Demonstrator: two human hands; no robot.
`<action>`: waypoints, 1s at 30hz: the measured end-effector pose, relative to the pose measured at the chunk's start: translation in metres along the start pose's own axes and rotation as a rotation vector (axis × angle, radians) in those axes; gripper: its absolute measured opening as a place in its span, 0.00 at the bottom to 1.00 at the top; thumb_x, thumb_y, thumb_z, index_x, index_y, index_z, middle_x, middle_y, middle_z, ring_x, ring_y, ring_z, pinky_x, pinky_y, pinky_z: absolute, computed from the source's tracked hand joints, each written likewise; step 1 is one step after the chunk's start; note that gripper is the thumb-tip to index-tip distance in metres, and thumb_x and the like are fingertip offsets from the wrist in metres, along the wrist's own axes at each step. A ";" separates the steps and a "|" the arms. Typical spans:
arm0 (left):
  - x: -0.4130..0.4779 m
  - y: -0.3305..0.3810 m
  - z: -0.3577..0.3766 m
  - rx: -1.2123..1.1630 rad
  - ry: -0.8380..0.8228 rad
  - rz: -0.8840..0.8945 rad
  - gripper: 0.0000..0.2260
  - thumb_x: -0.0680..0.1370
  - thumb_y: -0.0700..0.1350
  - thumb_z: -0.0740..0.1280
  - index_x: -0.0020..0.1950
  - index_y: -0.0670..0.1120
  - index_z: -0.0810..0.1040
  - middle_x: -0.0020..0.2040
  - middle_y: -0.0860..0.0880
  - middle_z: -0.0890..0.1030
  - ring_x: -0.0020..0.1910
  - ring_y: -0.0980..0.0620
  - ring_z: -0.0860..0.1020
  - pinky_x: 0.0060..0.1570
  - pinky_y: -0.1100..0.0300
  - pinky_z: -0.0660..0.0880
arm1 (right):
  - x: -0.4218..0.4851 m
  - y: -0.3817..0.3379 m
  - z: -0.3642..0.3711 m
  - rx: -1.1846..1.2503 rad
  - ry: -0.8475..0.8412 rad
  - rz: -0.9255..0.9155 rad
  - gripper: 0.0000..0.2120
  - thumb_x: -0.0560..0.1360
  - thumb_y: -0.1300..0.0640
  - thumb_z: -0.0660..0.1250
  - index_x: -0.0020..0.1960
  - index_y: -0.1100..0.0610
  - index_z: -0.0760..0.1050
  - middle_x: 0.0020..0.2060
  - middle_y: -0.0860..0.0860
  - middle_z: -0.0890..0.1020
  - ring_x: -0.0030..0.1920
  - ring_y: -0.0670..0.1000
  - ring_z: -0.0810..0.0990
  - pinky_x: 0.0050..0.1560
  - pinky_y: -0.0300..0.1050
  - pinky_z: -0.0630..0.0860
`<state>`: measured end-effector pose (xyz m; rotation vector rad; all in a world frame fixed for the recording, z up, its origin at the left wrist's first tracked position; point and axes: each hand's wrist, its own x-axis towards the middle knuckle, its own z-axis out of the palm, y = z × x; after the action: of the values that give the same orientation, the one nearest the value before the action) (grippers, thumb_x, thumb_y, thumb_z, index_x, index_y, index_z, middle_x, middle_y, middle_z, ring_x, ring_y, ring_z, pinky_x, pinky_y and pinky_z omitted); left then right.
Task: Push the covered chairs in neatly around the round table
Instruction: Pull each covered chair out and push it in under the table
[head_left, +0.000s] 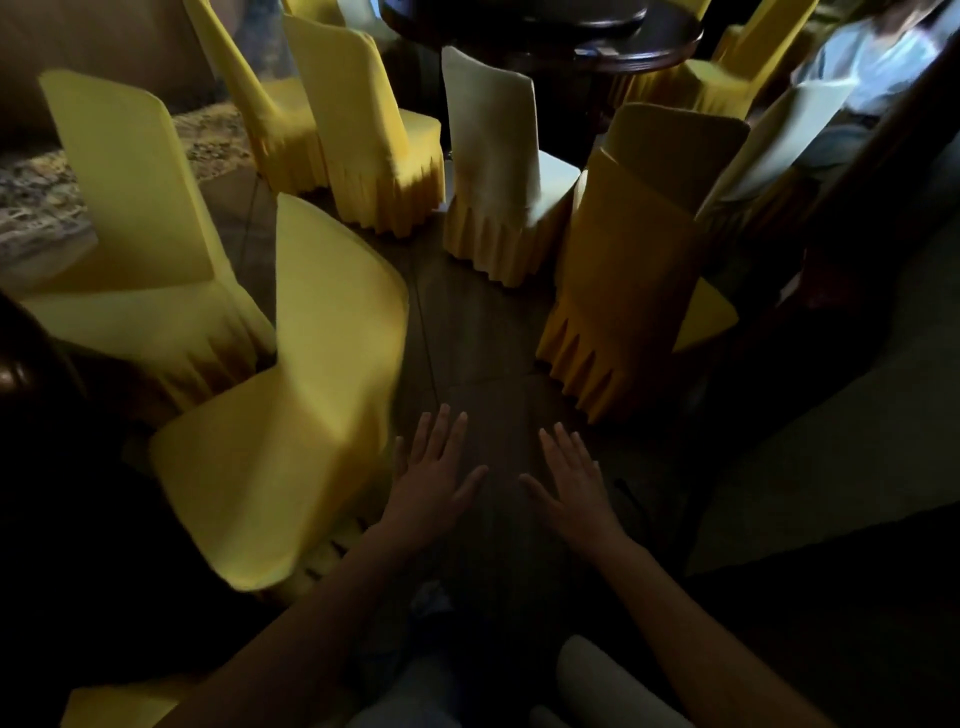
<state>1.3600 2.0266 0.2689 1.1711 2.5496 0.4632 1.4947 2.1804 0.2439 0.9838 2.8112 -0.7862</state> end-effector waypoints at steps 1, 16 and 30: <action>0.019 -0.005 -0.006 -0.004 0.004 -0.006 0.31 0.79 0.60 0.53 0.76 0.54 0.42 0.78 0.52 0.40 0.75 0.52 0.37 0.72 0.45 0.40 | 0.019 -0.004 -0.005 -0.008 -0.014 0.000 0.35 0.75 0.35 0.51 0.76 0.47 0.44 0.77 0.48 0.43 0.75 0.48 0.38 0.73 0.57 0.43; 0.195 -0.080 -0.085 0.010 0.084 -0.089 0.30 0.80 0.61 0.49 0.76 0.53 0.39 0.76 0.53 0.36 0.73 0.54 0.31 0.69 0.48 0.32 | 0.244 -0.084 -0.046 -0.041 -0.080 -0.250 0.34 0.76 0.37 0.54 0.76 0.45 0.43 0.77 0.46 0.41 0.72 0.46 0.35 0.72 0.54 0.41; 0.312 -0.113 -0.119 -0.077 0.311 -0.612 0.29 0.80 0.60 0.49 0.75 0.55 0.38 0.73 0.56 0.33 0.71 0.55 0.31 0.70 0.48 0.33 | 0.472 -0.143 -0.084 -0.171 -0.306 -0.742 0.35 0.71 0.30 0.47 0.74 0.39 0.39 0.72 0.39 0.36 0.72 0.44 0.32 0.70 0.52 0.37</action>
<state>1.0422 2.1782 0.2891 0.2616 2.9305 0.6106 1.0437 2.3934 0.2769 -0.2274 2.8650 -0.6405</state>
